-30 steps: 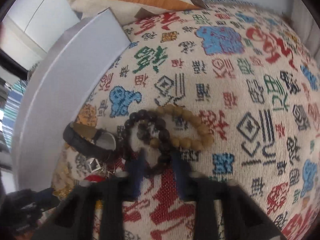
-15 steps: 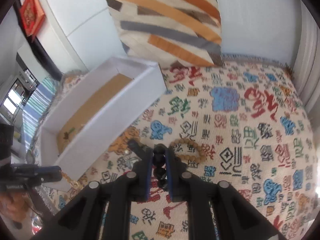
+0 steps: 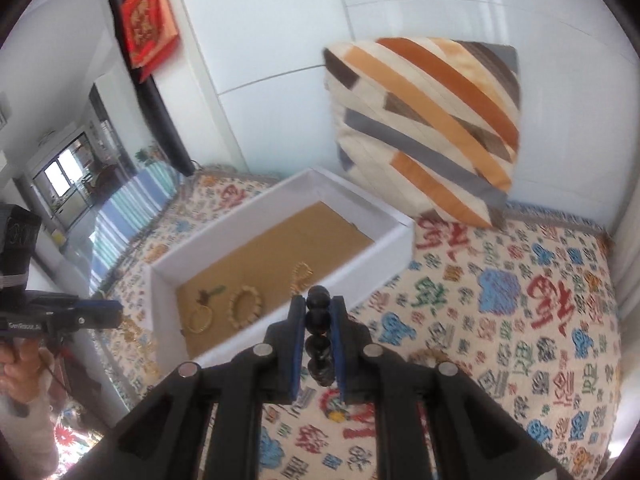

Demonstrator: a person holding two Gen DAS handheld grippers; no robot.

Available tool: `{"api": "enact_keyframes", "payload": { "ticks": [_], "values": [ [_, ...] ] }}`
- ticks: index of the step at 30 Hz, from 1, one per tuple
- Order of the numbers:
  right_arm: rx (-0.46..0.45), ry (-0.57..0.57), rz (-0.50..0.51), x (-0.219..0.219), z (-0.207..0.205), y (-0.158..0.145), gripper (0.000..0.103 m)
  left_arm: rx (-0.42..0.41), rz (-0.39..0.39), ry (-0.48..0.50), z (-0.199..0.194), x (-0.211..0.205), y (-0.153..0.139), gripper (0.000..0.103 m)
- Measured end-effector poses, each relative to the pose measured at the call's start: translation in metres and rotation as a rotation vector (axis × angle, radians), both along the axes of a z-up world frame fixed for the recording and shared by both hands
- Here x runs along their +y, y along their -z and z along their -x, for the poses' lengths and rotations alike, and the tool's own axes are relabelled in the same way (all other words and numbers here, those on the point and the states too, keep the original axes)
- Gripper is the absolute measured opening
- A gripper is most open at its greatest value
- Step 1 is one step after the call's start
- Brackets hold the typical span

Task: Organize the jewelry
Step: 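Carry both pieces into the white box and open both tools, then withdraw both tools from the box back over the jewelry pile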

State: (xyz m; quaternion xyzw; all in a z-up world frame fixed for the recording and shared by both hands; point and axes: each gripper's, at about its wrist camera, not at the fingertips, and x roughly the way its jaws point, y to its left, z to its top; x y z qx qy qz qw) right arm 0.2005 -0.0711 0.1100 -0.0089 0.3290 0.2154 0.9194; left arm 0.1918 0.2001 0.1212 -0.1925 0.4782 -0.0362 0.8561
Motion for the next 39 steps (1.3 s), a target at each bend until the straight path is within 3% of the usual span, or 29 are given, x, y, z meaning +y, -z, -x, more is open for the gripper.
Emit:
{"api": "enact_keyframes", "payload": {
  "ticks": [6, 12, 20, 27, 29, 30, 32, 33, 35, 39],
  "values": [
    [0.005, -0.098, 0.007, 0.059, -0.012, -0.003, 0.013, 0.017, -0.035, -0.087, -0.005, 0.038, 0.021, 0.026],
    [0.041, -0.179, 0.01, 0.112, -0.029, 0.01, 0.013, 0.089, -0.041, -0.147, -0.017, 0.064, 0.068, 0.026],
    [0.175, -0.255, 0.051, 0.166, -0.061, 0.064, 0.013, 0.157, -0.052, -0.177, -0.033, 0.077, 0.112, 0.026],
    [0.303, -0.221, 0.094, 0.172, -0.094, 0.125, 0.017, 0.217, -0.079, -0.194, -0.041, 0.078, 0.148, 0.027],
    [0.285, -0.181, 0.139, 0.169, -0.101, 0.133, 0.041, 0.222, -0.112, -0.199, -0.042, 0.077, 0.153, 0.036],
    [0.25, -0.144, 0.152, 0.163, -0.102, 0.131, 0.042, 0.22, -0.138, -0.211, -0.042, 0.077, 0.153, 0.042],
    [0.202, -0.104, 0.148, 0.153, -0.101, 0.121, 0.043, 0.195, -0.175, -0.239, -0.037, 0.078, 0.149, 0.067],
    [0.182, -0.089, 0.142, 0.147, -0.098, 0.114, 0.046, 0.178, -0.189, -0.248, -0.035, 0.078, 0.145, 0.071],
    [0.134, -0.069, 0.133, 0.135, -0.087, 0.098, 0.062, 0.143, -0.222, -0.256, -0.028, 0.073, 0.136, 0.079],
    [0.018, -0.049, 0.16, 0.109, -0.048, 0.075, 0.07, 0.077, -0.257, -0.248, -0.015, 0.054, 0.126, 0.086]
  ]
}}
